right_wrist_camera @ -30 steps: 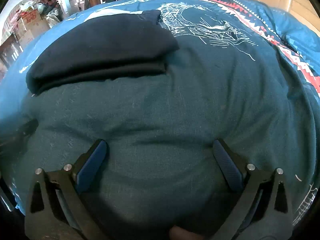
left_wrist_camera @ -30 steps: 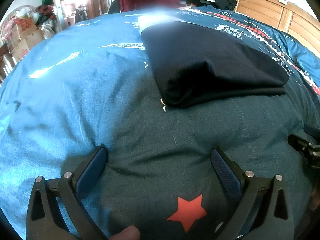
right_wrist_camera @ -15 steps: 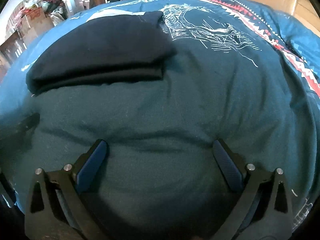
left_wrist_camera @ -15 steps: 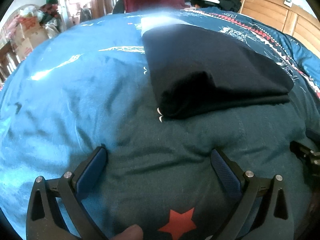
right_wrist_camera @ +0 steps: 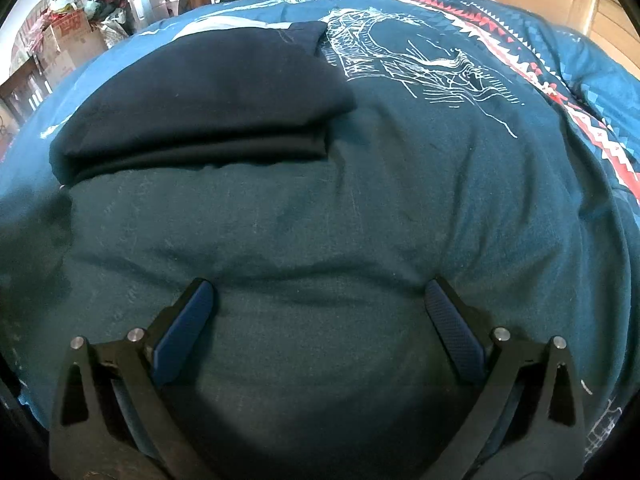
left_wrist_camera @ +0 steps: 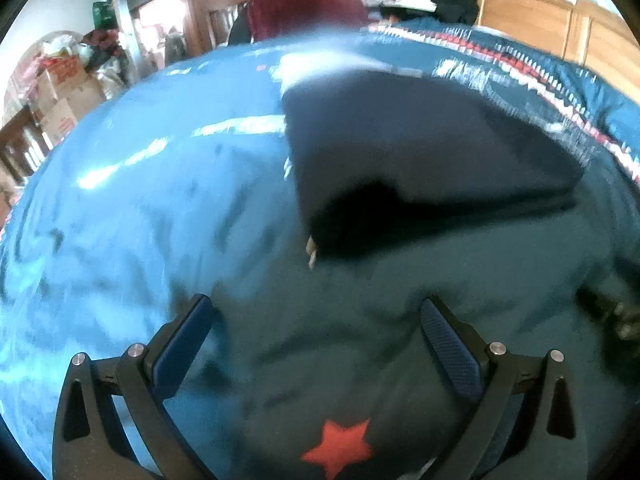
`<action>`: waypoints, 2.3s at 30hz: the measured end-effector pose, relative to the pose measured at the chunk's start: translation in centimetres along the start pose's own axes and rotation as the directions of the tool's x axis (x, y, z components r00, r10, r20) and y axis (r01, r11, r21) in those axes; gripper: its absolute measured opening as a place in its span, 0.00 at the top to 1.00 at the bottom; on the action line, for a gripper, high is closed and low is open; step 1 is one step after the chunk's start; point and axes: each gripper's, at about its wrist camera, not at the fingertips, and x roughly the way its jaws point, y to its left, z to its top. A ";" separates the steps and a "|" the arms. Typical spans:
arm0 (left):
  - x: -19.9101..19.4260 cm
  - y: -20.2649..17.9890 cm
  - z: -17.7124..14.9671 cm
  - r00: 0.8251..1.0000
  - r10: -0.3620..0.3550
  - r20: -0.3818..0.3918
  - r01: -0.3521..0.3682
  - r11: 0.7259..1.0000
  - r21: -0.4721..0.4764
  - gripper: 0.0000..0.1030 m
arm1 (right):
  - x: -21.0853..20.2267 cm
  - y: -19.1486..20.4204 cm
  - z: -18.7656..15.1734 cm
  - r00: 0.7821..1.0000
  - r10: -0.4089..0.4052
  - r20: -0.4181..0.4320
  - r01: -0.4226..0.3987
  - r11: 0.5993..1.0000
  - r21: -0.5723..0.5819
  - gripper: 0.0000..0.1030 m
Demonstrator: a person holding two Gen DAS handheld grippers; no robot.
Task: Fold large clothes
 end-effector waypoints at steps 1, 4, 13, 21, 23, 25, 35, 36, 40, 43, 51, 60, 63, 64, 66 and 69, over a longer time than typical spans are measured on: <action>0.1 -0.1 0.7 1.000 -0.013 0.007 0.013 1.000 -0.010 0.00 | 0.0 0.0 0.0 1.000 0.000 0.000 0.000 1.000 -0.001 0.00; 1.9 -0.4 1.4 0.998 -0.024 -0.050 0.023 0.999 -0.021 0.00 | 0.0 0.0 0.1 1.000 0.002 0.000 -0.002 1.000 -0.003 0.00; 2.1 0.0 -0.5 0.997 -0.069 -0.014 0.069 0.997 -0.027 0.00 | -0.1 0.4 0.0 1.000 -0.002 0.000 0.002 1.000 -0.008 0.00; 2.0 0.3 -1.2 0.997 -0.074 -0.007 0.074 0.997 -0.032 0.00 | -0.1 0.4 0.0 1.000 -0.003 -0.001 0.003 1.000 -0.008 0.00; 1.9 0.5 -1.3 0.997 -0.078 -0.006 0.078 0.996 -0.034 0.00 | -0.1 0.4 0.0 1.000 -0.002 0.000 0.002 1.000 -0.011 0.00; 1.9 0.4 -1.4 0.997 -0.075 -0.003 0.075 0.997 -0.031 0.00 | 0.0 0.4 0.1 1.000 0.000 0.001 0.000 1.000 -0.014 0.00; 2.3 0.1 -1.3 0.998 -0.057 0.001 0.057 0.998 -0.016 0.00 | 0.1 0.6 0.2 1.000 -0.002 0.006 0.002 1.000 -0.020 0.00; 2.3 0.0 -1.3 0.998 -0.055 0.001 0.055 0.998 -0.015 0.00 | 0.1 0.6 0.2 1.000 -0.003 0.007 0.003 1.000 -0.020 0.00; 2.4 0.0 -1.2 0.999 -0.051 -0.002 0.051 0.999 -0.011 0.00 | 0.0 0.6 0.1 1.000 -0.004 0.008 0.004 1.000 -0.021 0.00; 2.4 -0.1 -1.2 0.999 -0.051 -0.001 0.051 0.999 -0.011 0.00 | 0.0 0.7 0.1 1.000 -0.008 0.008 0.009 1.000 -0.028 0.00; 2.6 -0.2 -1.2 0.999 -0.049 0.000 0.049 0.999 -0.010 0.00 | 0.1 0.6 0.2 1.000 -0.003 0.010 0.003 0.999 -0.033 0.00; 2.6 -0.1 -1.2 0.999 -0.045 -0.001 0.045 0.999 -0.007 0.00 | 0.2 0.7 0.4 1.000 -0.003 0.023 0.004 0.999 -0.049 0.00; 2.6 -0.1 -1.2 0.999 -0.046 -0.002 0.046 0.999 -0.007 0.00 | 0.3 0.6 0.5 1.000 0.001 0.018 0.000 0.999 -0.045 0.00; 2.6 -0.1 -1.2 0.999 -0.047 -0.003 0.047 0.999 -0.008 0.00 | 0.3 0.6 0.4 1.000 0.001 0.018 -0.001 0.999 -0.042 0.00; 2.6 0.0 -1.2 0.999 -0.051 -0.005 0.051 0.999 -0.010 0.00 | 0.3 0.6 0.5 1.000 -0.001 0.017 0.001 0.999 -0.041 0.00; 2.6 0.1 -1.1 0.999 -0.054 -0.008 0.054 0.998 -0.012 0.00 | 0.4 0.6 0.5 1.000 0.001 0.017 0.000 0.999 -0.041 0.00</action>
